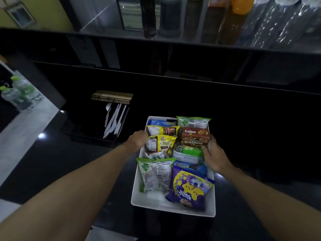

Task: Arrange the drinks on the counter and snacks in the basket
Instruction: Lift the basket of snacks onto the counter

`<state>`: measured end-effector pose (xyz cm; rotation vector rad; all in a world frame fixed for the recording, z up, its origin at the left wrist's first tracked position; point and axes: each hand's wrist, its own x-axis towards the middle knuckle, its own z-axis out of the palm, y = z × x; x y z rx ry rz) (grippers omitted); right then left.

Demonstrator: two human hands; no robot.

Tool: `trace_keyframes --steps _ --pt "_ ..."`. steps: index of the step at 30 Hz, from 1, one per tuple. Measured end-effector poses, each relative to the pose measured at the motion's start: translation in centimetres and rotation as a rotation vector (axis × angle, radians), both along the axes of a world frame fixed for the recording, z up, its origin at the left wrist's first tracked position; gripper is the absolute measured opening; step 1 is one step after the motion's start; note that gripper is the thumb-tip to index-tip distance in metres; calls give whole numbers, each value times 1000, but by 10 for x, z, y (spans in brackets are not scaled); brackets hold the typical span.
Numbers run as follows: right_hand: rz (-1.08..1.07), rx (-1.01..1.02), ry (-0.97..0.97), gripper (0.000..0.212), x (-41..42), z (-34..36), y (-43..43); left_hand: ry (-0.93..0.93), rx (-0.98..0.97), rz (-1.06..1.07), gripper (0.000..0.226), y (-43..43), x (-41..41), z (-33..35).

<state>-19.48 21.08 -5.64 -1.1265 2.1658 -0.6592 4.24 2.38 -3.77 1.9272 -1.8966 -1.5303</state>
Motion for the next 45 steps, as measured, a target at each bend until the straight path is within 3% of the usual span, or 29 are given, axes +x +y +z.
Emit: trace_keyframes --steps 6,14,23,29,45 --pt "-66 11 -64 41 1 -7 -1 45 101 107 35 2 0 0" --pt "-122 -27 -42 35 10 5 -5 -91 -37 -64 38 4 7 16" --pt "-1 -117 77 36 34 45 -35 -167 -223 -40 40 2 47 51" --pt "101 -158 39 30 76 63 -70 -176 -248 147 26 3 112 73" --pt "471 -268 -50 33 276 152 -187 -335 -442 456 38 -4 333 167"
